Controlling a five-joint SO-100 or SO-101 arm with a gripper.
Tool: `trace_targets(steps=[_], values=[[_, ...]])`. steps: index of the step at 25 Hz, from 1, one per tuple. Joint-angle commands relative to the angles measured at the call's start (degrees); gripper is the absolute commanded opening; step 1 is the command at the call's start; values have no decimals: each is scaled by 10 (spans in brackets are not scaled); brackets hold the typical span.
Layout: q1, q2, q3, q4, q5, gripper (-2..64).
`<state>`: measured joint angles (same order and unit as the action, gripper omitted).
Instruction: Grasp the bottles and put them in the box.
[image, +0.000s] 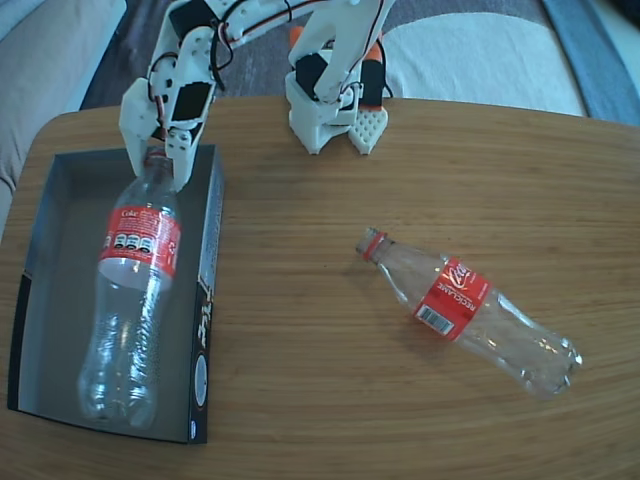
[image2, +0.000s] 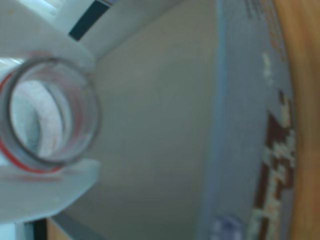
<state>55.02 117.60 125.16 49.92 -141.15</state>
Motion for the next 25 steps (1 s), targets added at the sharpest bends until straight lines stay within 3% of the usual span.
trace_targets(steps=[1,25], values=[[-1,3,-8,-5,1,80],[8,3,5,-26,1,84]])
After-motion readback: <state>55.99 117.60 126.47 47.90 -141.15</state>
